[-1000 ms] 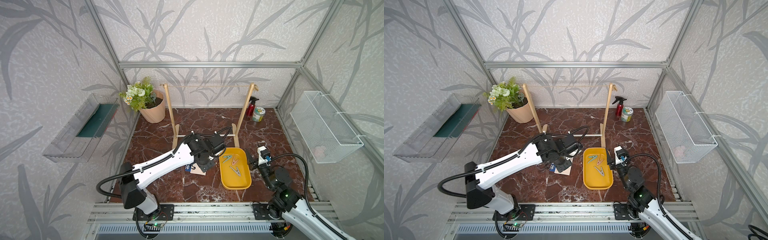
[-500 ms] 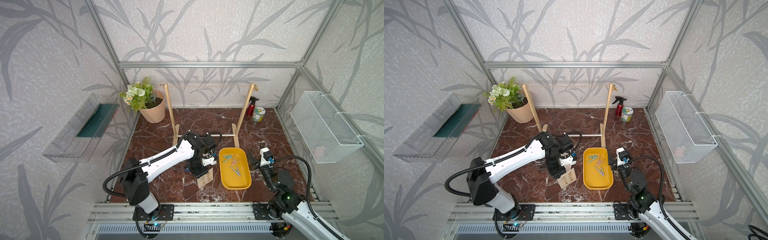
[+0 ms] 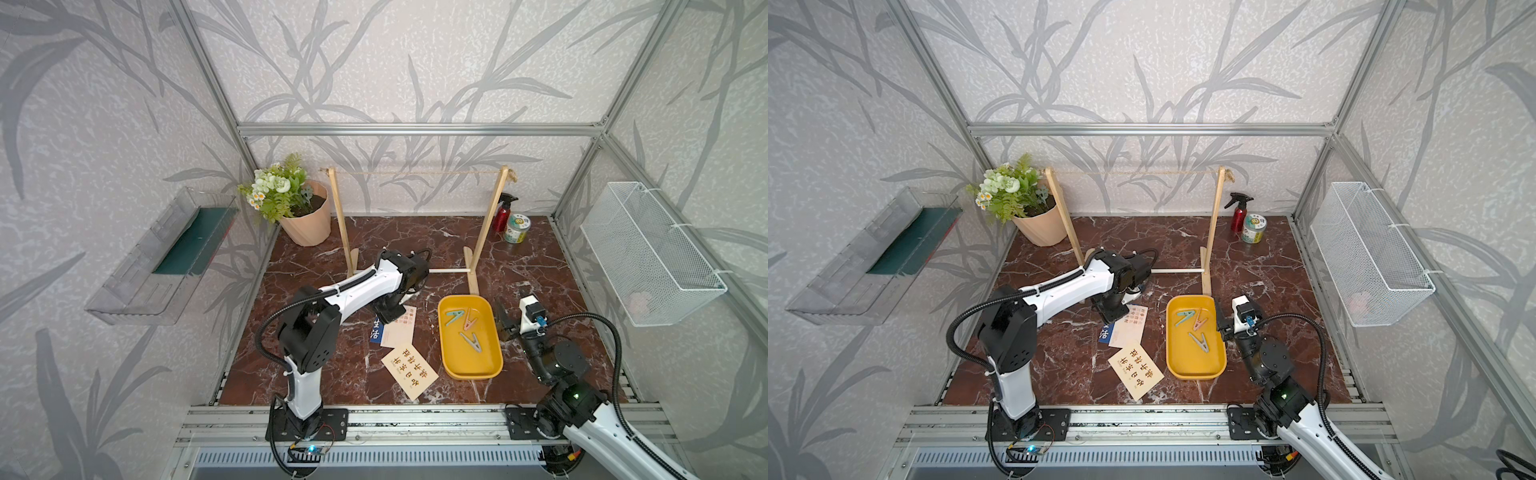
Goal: Remove the postcards from the strings
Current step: Place the postcard at the center of the board, then reset both arms
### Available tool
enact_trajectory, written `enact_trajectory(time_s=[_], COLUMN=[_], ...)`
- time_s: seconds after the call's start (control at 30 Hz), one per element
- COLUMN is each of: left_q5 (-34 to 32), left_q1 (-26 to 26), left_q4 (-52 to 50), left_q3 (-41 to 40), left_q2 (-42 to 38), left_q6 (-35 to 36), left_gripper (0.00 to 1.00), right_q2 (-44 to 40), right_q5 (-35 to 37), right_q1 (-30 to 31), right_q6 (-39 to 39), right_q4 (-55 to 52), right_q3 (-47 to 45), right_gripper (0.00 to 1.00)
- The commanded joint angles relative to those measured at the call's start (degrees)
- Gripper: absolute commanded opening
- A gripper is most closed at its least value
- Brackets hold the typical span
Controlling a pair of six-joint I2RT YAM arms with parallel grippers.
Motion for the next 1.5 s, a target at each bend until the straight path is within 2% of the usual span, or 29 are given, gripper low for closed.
enact_trajectory(time_s=[0.0,0.07,0.1,0.13,0.2,0.23,0.3,0.33,0.4,0.5,0.57,0.6,0.7,0.8,0.87,0.93,1.0,1.07,1.17,1.27,1.33,1.37,1.47], left_q5=[-13.7,-16.2,-15.8,-14.9,-18.6,-20.9,-29.8,-32.2,-35.8,-36.2,-36.7,-35.9,-31.9,-31.4,-27.6,-24.3,-17.0,-11.6,-1.9,-1.5,-0.3,0.4,-1.0], left_q1=[3.5,5.5,6.9,8.6,11.7,12.7,14.5,15.7,18.8,22.9,24.6,25.7,27.7,30.1,32.5,35.2,38.5,39.2,39.1,39.3,39.2,39.1,38.7], left_q4=[17.1,33.3,43.5,52.1,72.0,79.0,95.7,99.2,100.9,102.5,107.0,111.8,116.4,117.1,116.4,114.7,111.1,105.5,117.3,136.6,139.5,142.6,138.0], left_q3=[-2.5,-12.1,-18.9,-24.8,-37.5,-42.3,-51.7,-53.9,-56.3,-59.1,-62.3,-64.2,-66.7,-68.2,-69.1,-68.5,-65.6,-62.1,-65.9,-72.7,-73.5,-73.6,-72.6], left_q2=[-6.0,-13.4,-18.1,-22.0,-29.2,-31.5,-34.3,-34.5,-33.1,-29.7,-28.2,-27.8,-28.7,-30.3,-31.8,-31.9,-30.3,-28.5,-26.0,-20.5,-17.9,-16.6,-18.0], left_q6=[-4.3,-5.7,-5.8,-6.1,-7.2,-6.8,-5.1,-5.1,-6.2,-9.1,-10.5,-9.1,-8.3,-9.0,-10.3,-12.6,-13.8,-14.1,-11.9,-11.6,-11.5,-10.1,-10.8], left_gripper=[0.58,0.75,0.88,0.9,1.0,1.0,1.0,1.0,1.0,1.0,1.0,1.0,1.0,1.0,1.0,1.0,1.0,1.0,1.0,1.0,0.99,0.99,0.99], right_q2=[3.4,7.1,9.8,12.0,17.0,19.2,24.0,25.9,29.6,34.6,36.7,38.0,42.7,43.8,44.6,46.6,48.9,52.2,58.5,58.8,56.2,56.6,55.6], right_q5=[3.8,8.7,10.3,11.4,12.5,13.2,13.8,13.6,12.7,14.1,13.7,12.7,11.8,6.0,5.0,5.9,3.3,2.8,1.8,-1.1,-3.2,-4.9,-5.5], right_q1=[-0.2,-0.8,-1.3,-2.0,-4.4,-5.5,-9.1,-11.0,-14.9,-18.5,-19.7,-20.6,-22.6,-23.1,-23.1,-24.1,-25.4,-25.4,-25.6,-25.6,-26.0,-26.5,-26.6], right_q6=[-0.9,-0.1,0.1,0.4,1.4,2.5,5.8,7.6,10.2,11.1,9.7,8.9,8.2,8.1,5.7,4.7,4.6,2.4,-1.3,-1.8,-1.3,-1.6,-1.7], right_q4=[1.5,1.5,1.7,2.3,3.7,3.7,2.0,1.0,0.7,5.4,6.3,8.3,10.7,3.5,6.6,15.5,17.5,19.8,33.0,29.7,22.9,24.4,26.1], right_q3=[1.0,2.0,2.4,2.6,3.0,3.3,4.4,4.8,4.8,3.7,4.8,4.8,6.2,9.6,9.0,6.8,7.4,8.7,7.4,8.9,10.4,9.9,8.4], right_gripper=[0.73,0.8,0.84,0.88,0.93,0.94,0.95,0.95,0.95,0.96,0.96,0.96,0.97,0.97,0.97,0.98,0.98,0.97,0.98,0.98,0.98,0.98,0.99])
